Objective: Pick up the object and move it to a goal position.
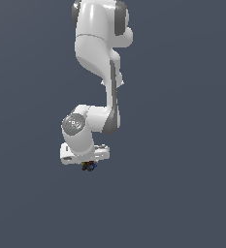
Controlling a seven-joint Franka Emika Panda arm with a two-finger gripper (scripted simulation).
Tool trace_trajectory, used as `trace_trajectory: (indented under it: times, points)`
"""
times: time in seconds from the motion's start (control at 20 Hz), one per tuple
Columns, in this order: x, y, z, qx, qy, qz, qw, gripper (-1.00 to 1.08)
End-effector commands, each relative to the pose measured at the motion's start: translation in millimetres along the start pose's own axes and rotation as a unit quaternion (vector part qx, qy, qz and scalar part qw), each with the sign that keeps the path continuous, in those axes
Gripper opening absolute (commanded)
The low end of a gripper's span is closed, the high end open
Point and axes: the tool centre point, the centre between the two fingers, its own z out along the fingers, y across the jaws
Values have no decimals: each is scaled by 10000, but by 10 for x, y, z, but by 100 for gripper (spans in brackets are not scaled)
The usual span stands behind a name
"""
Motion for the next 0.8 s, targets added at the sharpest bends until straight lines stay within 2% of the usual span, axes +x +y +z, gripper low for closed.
trace_trajectory:
  times: [0.0,0.4,0.75]
  points:
    - [0,-1,-3,0,1,-2,10000,-100]
    - [-44,69,-235,1,-1,-2,10000,-100]
    - [-144,234,-781,3,-6,-2,10000,-100]
